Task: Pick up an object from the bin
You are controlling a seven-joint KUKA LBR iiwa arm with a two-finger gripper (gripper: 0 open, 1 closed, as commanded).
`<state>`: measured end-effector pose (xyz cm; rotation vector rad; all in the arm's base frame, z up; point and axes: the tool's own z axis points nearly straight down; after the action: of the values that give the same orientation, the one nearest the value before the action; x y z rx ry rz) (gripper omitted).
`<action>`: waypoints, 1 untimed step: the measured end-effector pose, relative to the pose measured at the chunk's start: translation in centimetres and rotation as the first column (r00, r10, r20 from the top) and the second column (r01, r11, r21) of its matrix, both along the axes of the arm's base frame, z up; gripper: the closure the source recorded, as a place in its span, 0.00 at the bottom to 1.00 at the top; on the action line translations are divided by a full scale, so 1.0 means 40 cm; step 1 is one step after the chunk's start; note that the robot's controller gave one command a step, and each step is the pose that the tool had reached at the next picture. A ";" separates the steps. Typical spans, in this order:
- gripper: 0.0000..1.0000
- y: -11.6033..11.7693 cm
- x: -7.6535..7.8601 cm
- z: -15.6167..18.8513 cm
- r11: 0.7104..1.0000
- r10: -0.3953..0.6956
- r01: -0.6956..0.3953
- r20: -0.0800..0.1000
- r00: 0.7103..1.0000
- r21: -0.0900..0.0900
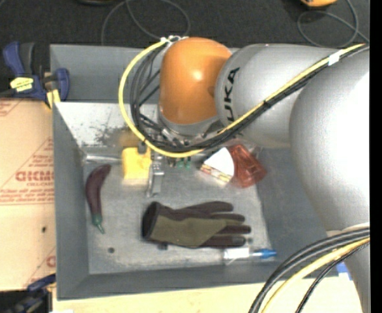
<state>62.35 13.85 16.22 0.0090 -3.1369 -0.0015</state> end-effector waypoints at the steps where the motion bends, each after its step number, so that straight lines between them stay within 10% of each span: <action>1: 0.00 -0.001 0.005 0.013 1.000 -0.003 0.003 0.008 1.000 0.001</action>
Offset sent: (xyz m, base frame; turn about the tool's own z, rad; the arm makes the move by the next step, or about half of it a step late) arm -0.0946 -0.0784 -0.0922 -0.2066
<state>62.54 13.79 16.74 0.0048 -3.1452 -0.0033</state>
